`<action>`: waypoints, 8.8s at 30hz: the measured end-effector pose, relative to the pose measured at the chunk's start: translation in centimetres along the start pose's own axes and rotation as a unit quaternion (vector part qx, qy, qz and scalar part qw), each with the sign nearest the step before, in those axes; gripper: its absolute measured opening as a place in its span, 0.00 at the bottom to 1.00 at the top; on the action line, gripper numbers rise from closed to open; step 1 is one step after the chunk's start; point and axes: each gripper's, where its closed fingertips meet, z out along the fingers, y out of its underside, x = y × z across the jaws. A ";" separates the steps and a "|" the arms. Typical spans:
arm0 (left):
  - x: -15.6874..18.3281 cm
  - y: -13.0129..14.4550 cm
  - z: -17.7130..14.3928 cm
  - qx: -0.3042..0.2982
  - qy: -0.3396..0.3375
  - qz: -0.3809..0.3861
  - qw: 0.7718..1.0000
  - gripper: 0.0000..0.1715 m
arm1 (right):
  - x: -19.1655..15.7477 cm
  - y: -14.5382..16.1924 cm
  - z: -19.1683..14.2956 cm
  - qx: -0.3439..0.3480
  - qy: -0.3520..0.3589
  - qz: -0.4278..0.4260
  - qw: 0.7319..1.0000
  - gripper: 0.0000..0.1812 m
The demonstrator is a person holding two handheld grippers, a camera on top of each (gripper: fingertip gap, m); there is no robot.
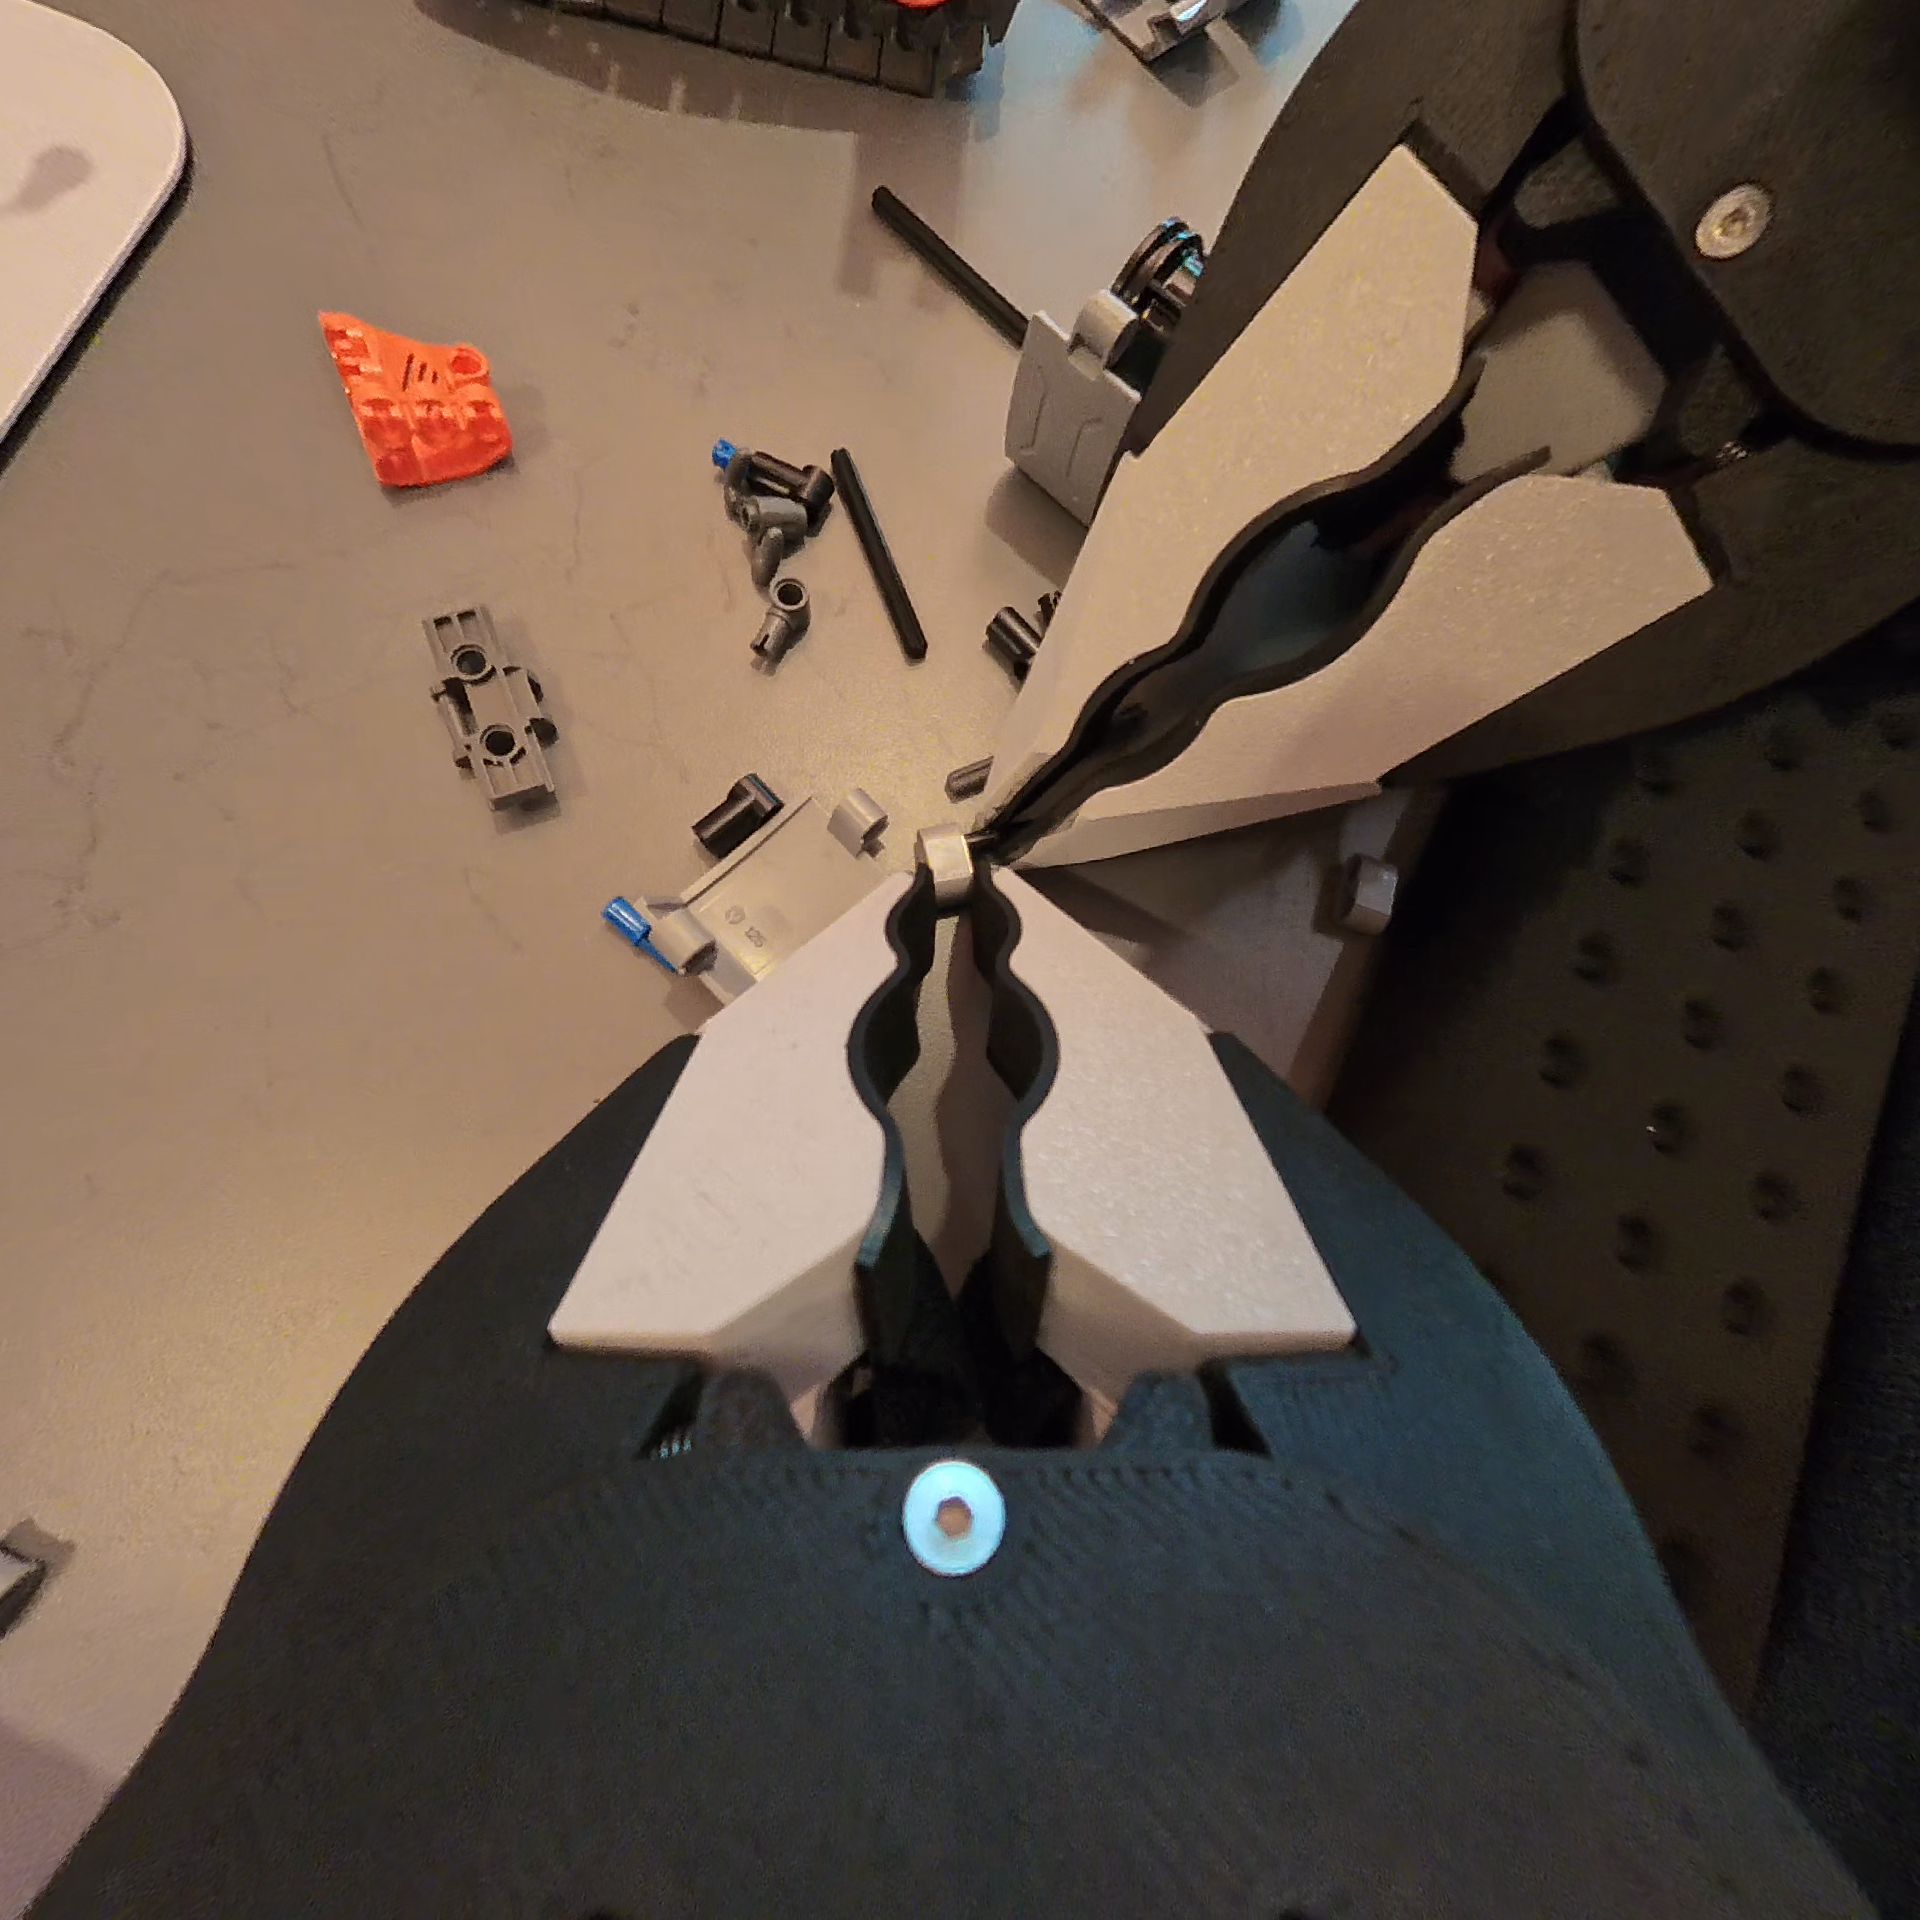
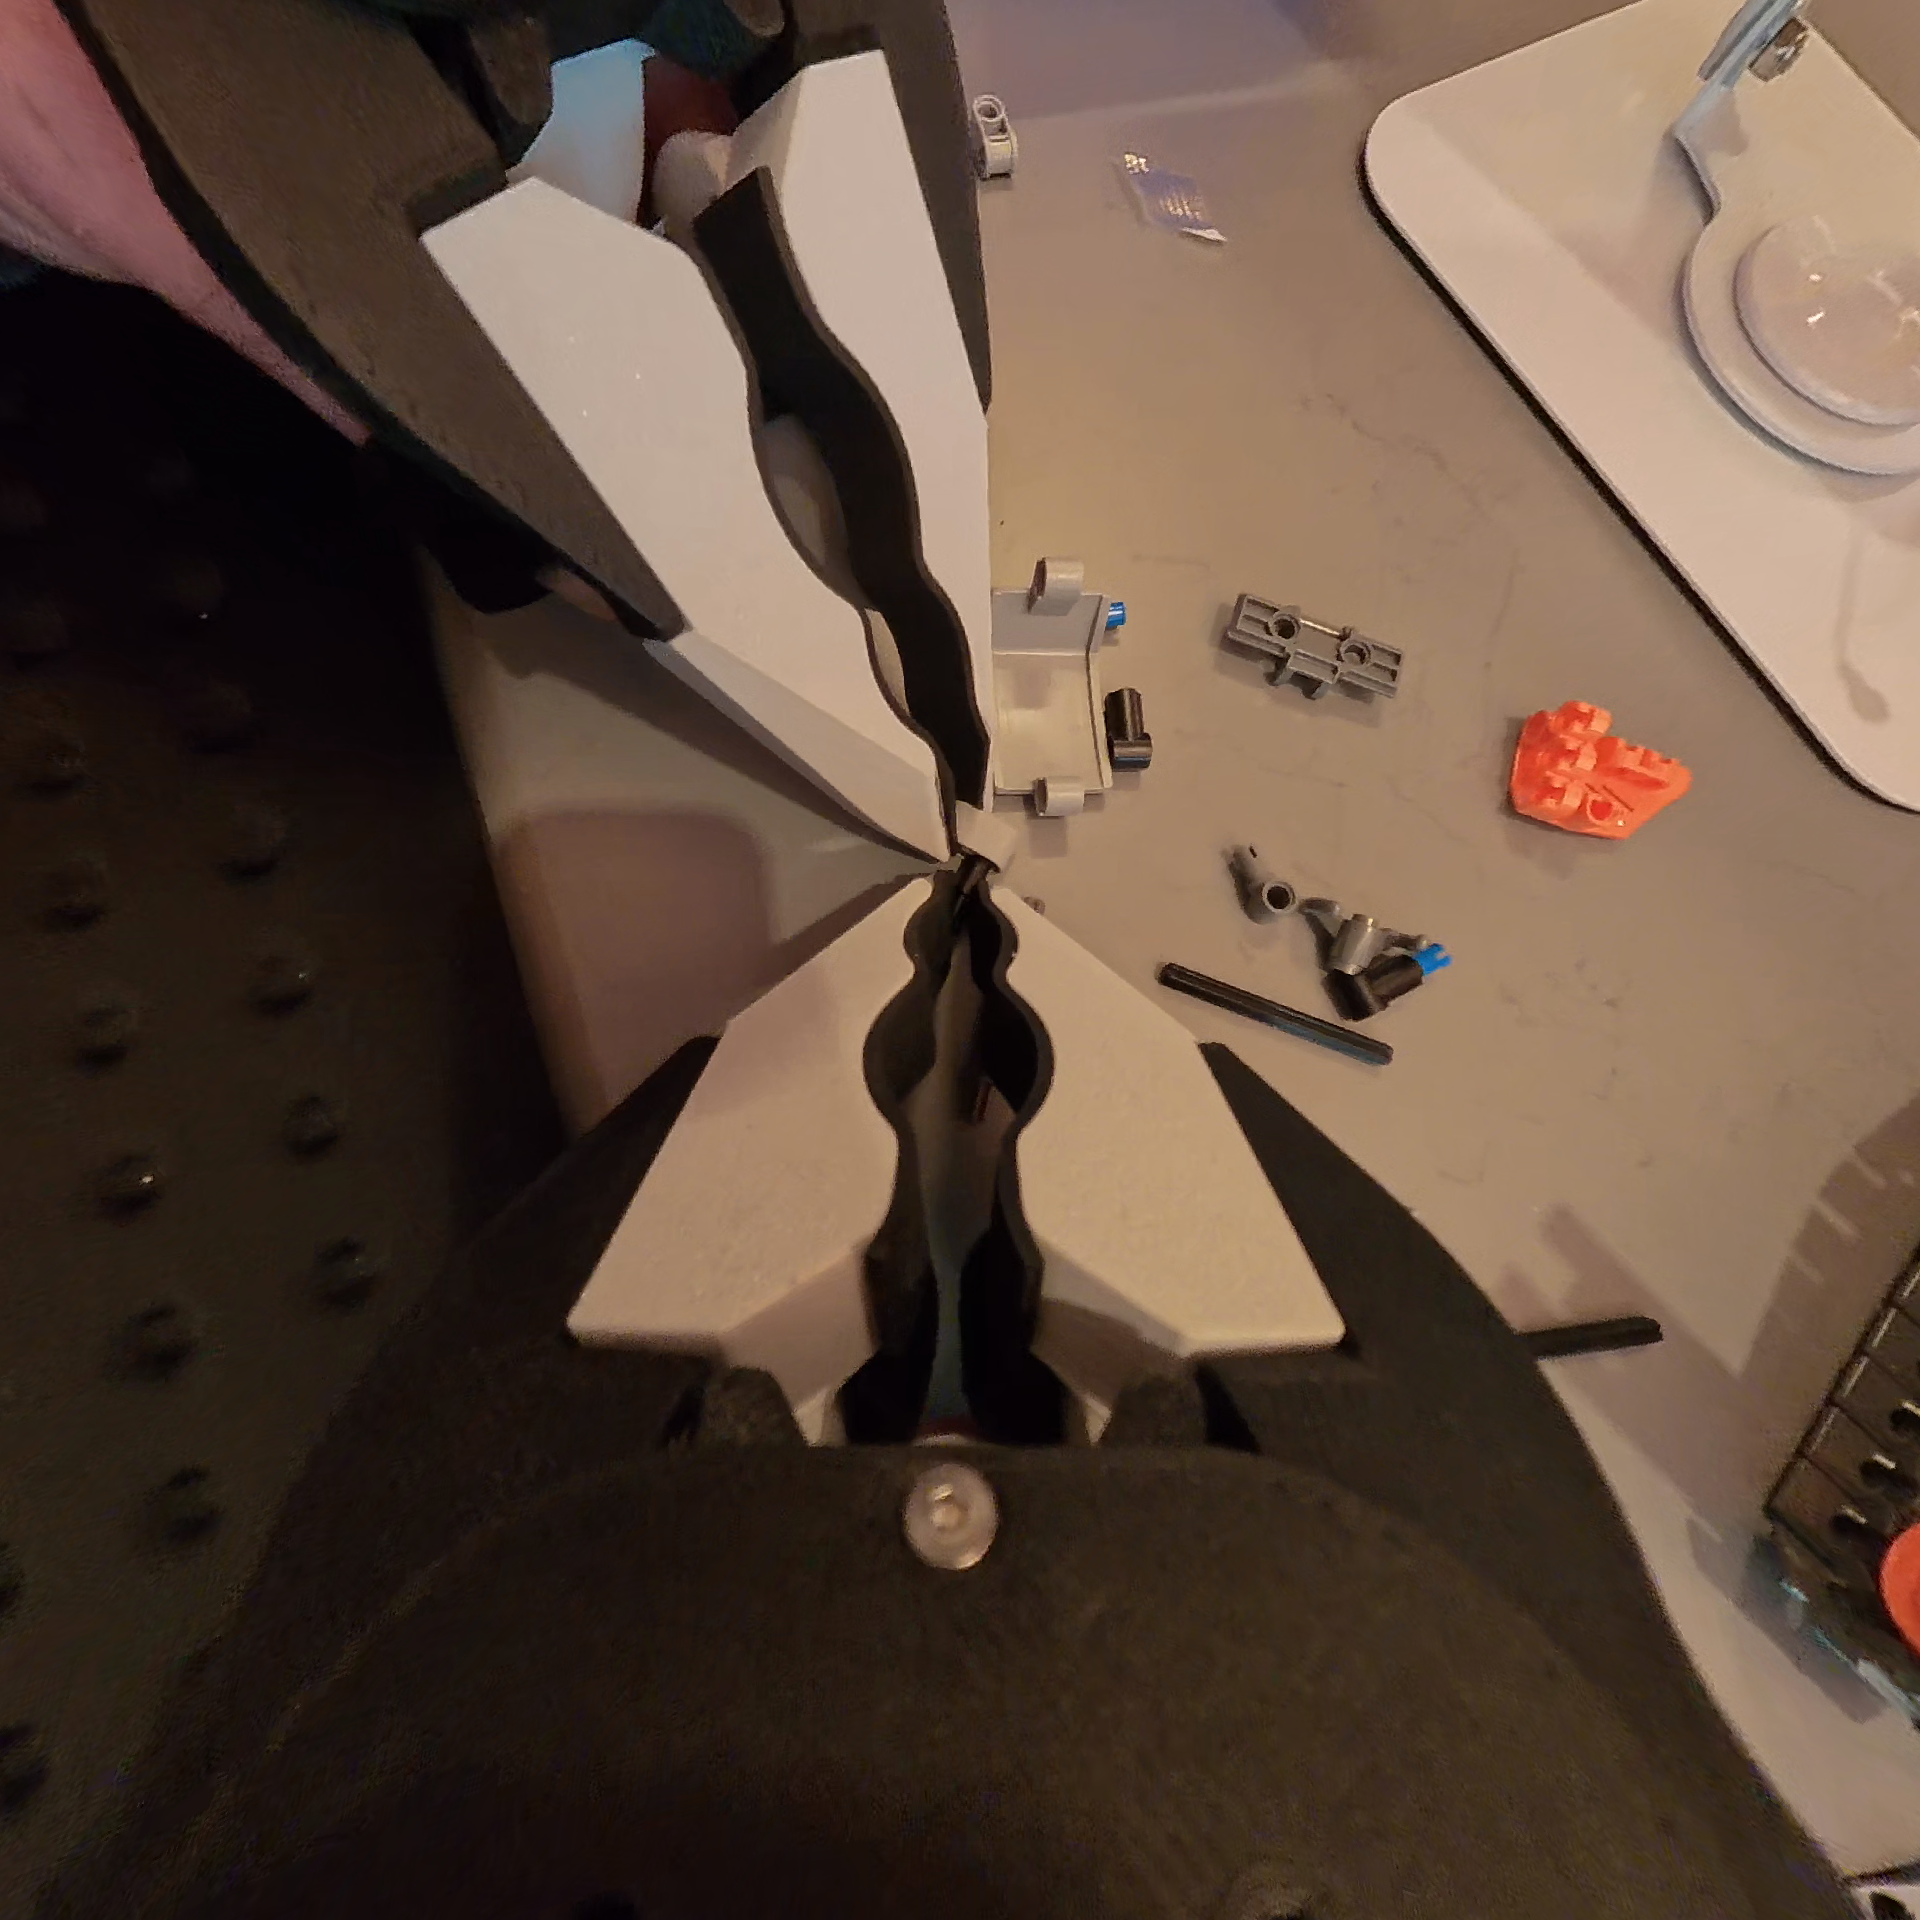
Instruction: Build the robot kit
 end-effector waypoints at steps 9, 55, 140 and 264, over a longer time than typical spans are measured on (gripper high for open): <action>0.5 0.0 0.0 -0.010 0.060 -0.020 0.998 0.03 | 0.0 0.3 -0.4 -0.012 -0.035 -0.019 0.999 0.00; 0.3 -0.2 0.4 -0.017 -0.071 0.141 0.987 0.02 | 0.5 -0.3 -1.2 0.011 -0.032 0.056 0.998 0.05; 3.8 -10.9 -3.3 0.299 0.102 -0.076 0.946 0.03 | 6.6 3.7 -9.1 0.006 -0.041 -0.038 0.998 0.22; 6.2 -11.8 -3.2 0.252 0.110 0.084 0.958 0.04 | 2.7 -3.3 -12.3 0.237 -0.253 0.026 0.938 0.01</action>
